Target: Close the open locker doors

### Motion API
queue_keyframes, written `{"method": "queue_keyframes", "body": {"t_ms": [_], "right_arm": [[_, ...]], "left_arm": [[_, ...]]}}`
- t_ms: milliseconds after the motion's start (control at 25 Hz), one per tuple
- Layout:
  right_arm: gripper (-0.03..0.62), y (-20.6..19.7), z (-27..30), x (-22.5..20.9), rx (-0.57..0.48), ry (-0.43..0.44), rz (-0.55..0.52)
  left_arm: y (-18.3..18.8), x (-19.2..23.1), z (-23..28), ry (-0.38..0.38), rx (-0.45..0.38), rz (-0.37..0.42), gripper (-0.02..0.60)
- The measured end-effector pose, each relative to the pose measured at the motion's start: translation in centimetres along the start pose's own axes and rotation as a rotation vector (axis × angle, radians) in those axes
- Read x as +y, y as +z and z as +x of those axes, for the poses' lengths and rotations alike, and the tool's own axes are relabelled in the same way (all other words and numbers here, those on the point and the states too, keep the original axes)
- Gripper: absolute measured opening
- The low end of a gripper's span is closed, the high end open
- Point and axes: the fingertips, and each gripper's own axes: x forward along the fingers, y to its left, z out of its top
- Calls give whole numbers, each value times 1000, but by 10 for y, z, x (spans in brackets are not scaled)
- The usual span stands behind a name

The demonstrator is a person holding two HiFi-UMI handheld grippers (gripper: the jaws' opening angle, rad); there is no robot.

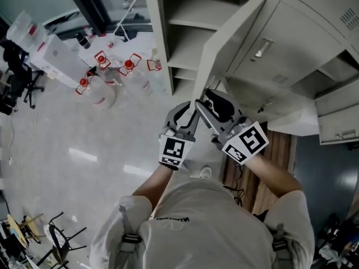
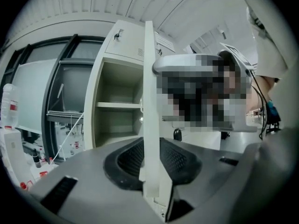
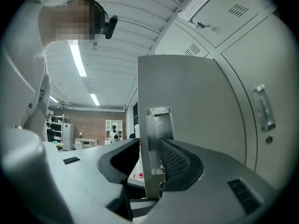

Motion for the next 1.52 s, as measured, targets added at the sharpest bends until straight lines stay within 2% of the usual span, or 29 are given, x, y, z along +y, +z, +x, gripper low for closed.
{"method": "queue_keyframes", "body": {"t_ms": [320,640,800,880,920,960,1040,1320,1520], "right_arm": [[117,-2,54,-2,-14,19,-38],[101,-4,97,-15,-6,-1,-88],[95,-5,116,-27,-8,-22,-89],[90,-6,124,-34,-7,-38,-88],[86,-6,127,-39,-8,-49,-86],[52,-6,130,-44,-10,-61,-83],[46,-6,138,-53,-12,-81,-88],[38,-6,170,-81,-12,-144,-98],[32,-5,185,-99,-23,-207,-110]], "left_arm": [[-3,52,8,-19,-17,0,107],[-4,96,22,-52,-37,-23,127],[-8,122,17,-18,-57,-44,129],[-10,134,11,9,-76,-62,117],[-11,140,9,17,-82,-65,99],[-12,144,8,21,-87,-65,77],[-12,150,10,21,-92,-54,48],[-5,163,42,3,-111,-17,18],[-10,181,73,28,-99,-19,5]]}}
